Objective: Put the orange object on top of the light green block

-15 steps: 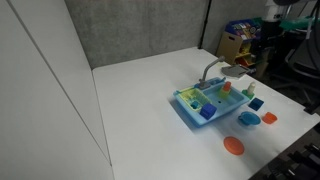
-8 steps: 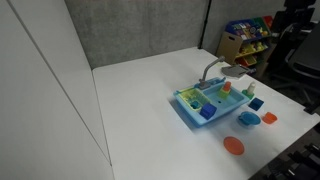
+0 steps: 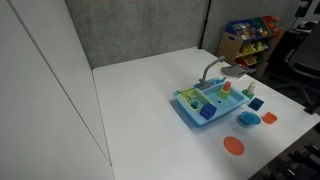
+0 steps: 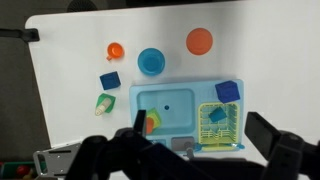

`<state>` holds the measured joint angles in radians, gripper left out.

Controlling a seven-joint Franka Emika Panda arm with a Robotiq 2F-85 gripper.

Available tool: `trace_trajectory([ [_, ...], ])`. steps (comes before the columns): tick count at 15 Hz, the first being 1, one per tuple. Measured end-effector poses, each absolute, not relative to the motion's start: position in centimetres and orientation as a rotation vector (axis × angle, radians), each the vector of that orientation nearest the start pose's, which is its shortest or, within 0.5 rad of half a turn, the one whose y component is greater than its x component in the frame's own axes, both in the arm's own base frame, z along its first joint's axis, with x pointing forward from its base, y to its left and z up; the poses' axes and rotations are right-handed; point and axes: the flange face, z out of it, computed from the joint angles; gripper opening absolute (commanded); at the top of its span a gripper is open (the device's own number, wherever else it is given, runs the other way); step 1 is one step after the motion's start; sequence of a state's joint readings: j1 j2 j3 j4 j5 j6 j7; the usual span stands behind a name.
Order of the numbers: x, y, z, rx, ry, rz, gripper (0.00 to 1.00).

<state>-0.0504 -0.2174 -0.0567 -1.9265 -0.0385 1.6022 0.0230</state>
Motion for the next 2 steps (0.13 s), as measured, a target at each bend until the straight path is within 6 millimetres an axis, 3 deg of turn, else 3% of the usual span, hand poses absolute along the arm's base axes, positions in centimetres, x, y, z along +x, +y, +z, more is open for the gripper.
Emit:
trace_trajectory([
  [2,47.49,-5.59,57.58,-3.153,0.193,0.160,1.00],
])
